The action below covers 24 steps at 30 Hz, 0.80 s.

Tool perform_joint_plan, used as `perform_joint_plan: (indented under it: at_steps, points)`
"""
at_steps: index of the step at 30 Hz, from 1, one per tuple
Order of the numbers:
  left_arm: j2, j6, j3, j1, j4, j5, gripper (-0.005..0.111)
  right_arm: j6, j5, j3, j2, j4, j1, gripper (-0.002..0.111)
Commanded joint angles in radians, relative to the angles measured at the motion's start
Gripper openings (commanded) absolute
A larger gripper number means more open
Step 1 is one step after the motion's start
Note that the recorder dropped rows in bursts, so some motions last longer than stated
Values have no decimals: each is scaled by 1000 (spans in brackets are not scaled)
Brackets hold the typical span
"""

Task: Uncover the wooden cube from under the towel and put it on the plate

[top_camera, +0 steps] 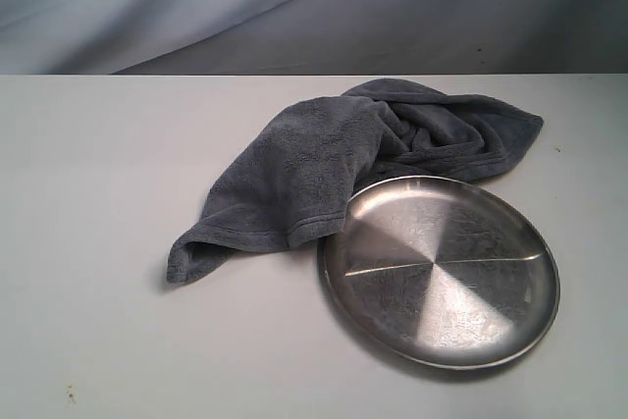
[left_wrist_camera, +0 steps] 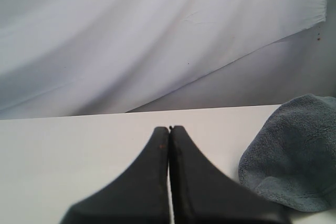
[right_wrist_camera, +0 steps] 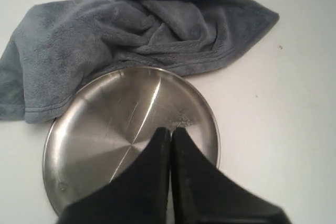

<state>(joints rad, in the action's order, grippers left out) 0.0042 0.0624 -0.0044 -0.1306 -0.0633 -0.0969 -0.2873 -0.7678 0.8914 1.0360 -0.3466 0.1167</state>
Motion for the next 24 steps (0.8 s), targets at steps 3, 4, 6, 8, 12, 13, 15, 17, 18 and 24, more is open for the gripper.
perform_joint_plan:
  at_steps: [3, 4, 6, 8, 12, 13, 15, 17, 18, 24]
  points:
    - [-4, -2, 4, 2, -2, 11, 0, -106, 40, 38, 103, -125, 5, 0]
    - [-4, -2, 4, 2, -2, 11, 0, -106, 34, 62, 124, -133, 5, 0]
    - [-4, -2, 4, 2, -2, 11, 0, -108, 15, 116, 168, -145, 5, 0]
    - [-4, -2, 4, 2, -2, 11, 0, -113, -11, 170, 221, -148, 5, 0]
    - [-4, -2, 4, 2, -2, 11, 0, -113, -22, 269, 323, -123, 50, 0]
    - [-4, -2, 4, 2, -2, 11, 0, -113, -20, 294, 352, -116, 70, 0]
    - [-4, -2, 4, 2, -2, 11, 0, -113, -7, 346, 406, -107, 109, 0]
    - [-4, -2, 4, 2, -2, 11, 0, -100, 18, 391, 469, -99, 143, 0]
    - [-4, -2, 4, 2, -2, 11, 0, -94, 25, 415, 502, -91, 160, 0]
    - [-4, -2, 4, 2, -2, 11, 0, -89, 45, 545, 684, -80, 232, 0]
